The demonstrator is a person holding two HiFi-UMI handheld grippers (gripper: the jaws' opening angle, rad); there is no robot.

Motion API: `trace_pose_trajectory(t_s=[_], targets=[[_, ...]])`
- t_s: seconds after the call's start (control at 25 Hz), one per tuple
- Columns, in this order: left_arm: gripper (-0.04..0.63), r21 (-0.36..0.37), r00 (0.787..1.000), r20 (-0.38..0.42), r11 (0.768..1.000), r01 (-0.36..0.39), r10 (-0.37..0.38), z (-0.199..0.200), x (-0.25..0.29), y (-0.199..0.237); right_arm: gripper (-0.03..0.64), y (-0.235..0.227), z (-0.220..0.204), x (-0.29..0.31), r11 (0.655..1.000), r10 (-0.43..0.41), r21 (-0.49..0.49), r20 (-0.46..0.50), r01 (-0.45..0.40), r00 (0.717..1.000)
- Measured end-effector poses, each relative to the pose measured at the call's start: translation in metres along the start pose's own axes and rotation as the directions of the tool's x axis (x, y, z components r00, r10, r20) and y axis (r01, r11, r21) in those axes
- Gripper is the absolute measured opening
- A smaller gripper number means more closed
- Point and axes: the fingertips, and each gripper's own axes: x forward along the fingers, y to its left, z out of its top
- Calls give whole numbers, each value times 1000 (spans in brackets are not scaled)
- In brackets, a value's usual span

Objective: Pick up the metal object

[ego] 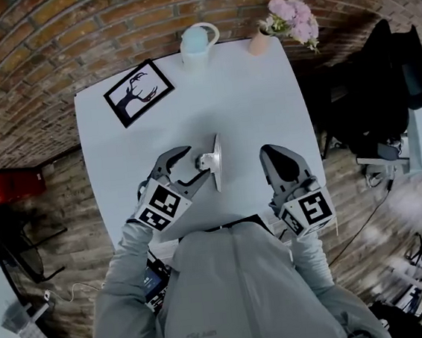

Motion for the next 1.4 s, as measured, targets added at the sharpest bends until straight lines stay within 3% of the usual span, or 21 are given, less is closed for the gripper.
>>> trace_pose_trajectory(t_s=[0.28, 0.44, 0.76, 1.4], targets=[[285, 108, 988, -101, 986, 130, -120, -31, 27, -14, 26, -3, -13, -5, 999, -22, 35, -23, 23, 999], [306, 183, 969, -168, 960, 212, -182, -46, 40, -25, 26, -5, -17, -9, 998, -33, 46, -29, 34, 999], [328, 290, 928, -290, 903, 317, -232, -73, 63, -27, 26, -9, -27, -12, 994, -63, 83, -39, 66, 997], [327, 354, 842, -457, 810, 468, -287, -98, 93, -33, 26, -13, -44, -12, 988, -76, 127, -60, 83, 995]])
